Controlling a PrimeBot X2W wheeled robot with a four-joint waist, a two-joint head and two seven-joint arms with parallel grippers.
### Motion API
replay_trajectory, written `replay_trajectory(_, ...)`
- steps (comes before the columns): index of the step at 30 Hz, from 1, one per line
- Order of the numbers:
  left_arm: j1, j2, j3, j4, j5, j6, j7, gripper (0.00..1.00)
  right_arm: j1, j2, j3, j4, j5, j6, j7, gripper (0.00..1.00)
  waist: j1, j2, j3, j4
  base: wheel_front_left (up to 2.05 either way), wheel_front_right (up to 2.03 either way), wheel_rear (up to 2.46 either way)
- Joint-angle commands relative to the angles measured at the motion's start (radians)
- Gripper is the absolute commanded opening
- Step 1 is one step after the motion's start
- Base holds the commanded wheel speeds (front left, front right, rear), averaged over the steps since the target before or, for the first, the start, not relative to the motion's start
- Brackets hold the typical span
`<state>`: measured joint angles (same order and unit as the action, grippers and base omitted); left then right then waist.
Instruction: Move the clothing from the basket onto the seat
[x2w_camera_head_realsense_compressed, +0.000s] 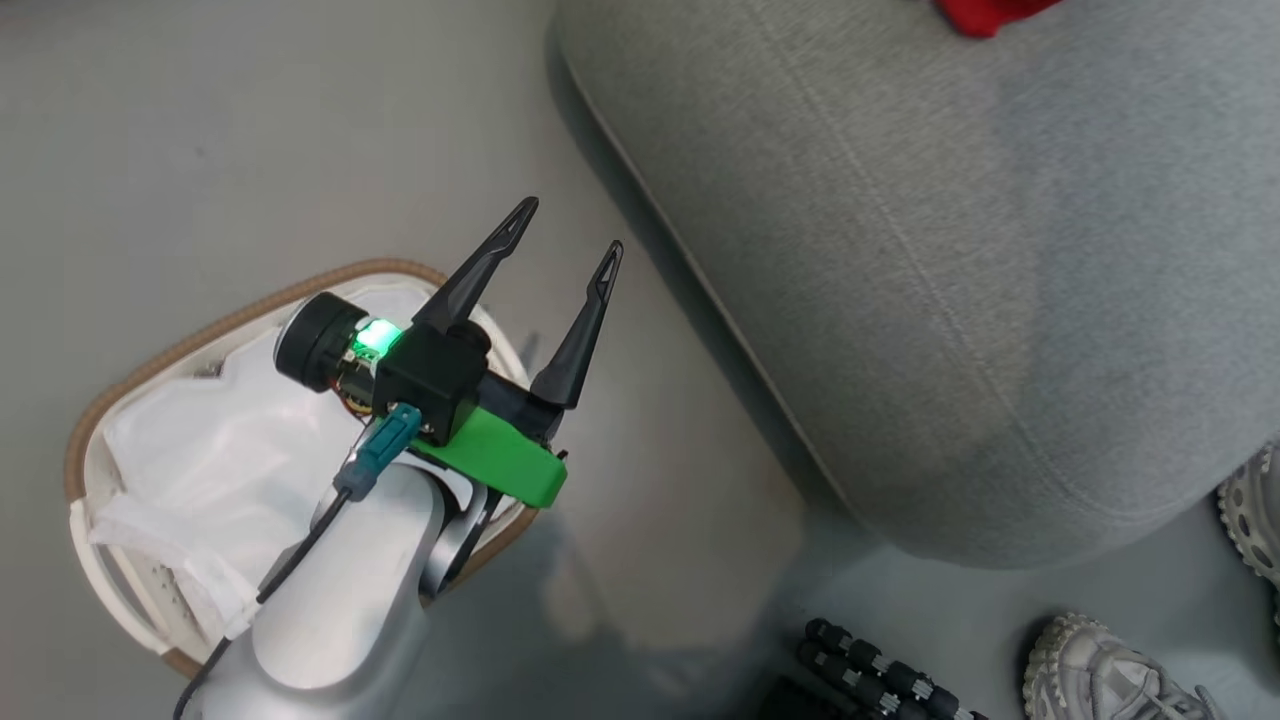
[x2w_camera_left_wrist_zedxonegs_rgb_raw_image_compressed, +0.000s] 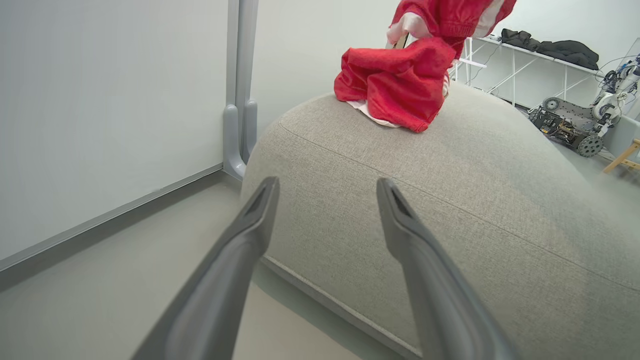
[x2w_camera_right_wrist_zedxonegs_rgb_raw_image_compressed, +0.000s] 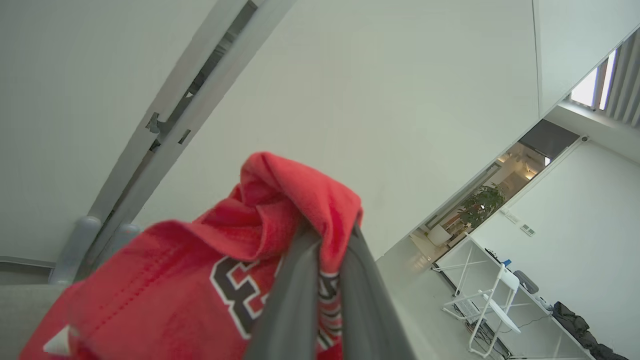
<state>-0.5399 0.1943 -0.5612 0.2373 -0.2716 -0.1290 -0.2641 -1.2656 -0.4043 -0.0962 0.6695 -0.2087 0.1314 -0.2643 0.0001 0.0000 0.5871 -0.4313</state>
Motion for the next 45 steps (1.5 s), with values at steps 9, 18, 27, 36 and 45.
replay_trajectory(9,-0.074,0.017,-0.015,-0.008,-0.001,-0.003,0.0,1.0,0.22,0.062,-0.244,0.08,-0.043,-0.002,0.0,0.0,-0.0001,0.0,0.15,0.122,0.0,0.0,0.0)
replay_trajectory(18,-0.066,0.012,-0.017,0.001,-0.004,-0.003,0.0,1.0,0.361,0.138,-0.396,0.068,-0.048,-0.001,0.0,0.36,-0.0001,0.0,0.113,0.105,0.0,0.0,0.0)
replay_trajectory(27,-0.005,-0.018,0.013,0.022,-0.019,-0.003,0.0,1.0,0.54,0.187,-0.341,-0.086,0.018,-0.001,0.0,1.0,-0.0001,0.0,-0.029,0.093,0.0,0.0,0.0)
replay_trajectory(36,0.102,-0.074,0.08,0.054,-0.013,-0.003,0.0,1.0,0.698,0.21,-0.18,-0.236,0.092,-0.001,0.0,1.0,-0.0001,0.0,-0.202,0.128,0.0,0.0,0.0)
replay_trajectory(45,0.197,-0.105,0.189,0.075,-0.001,-0.003,0.0,1.0,0.752,0.258,-0.02,-0.288,0.206,-0.001,0.0,1.0,-0.0001,0.0,-0.317,0.223,0.0,0.0,0.0)
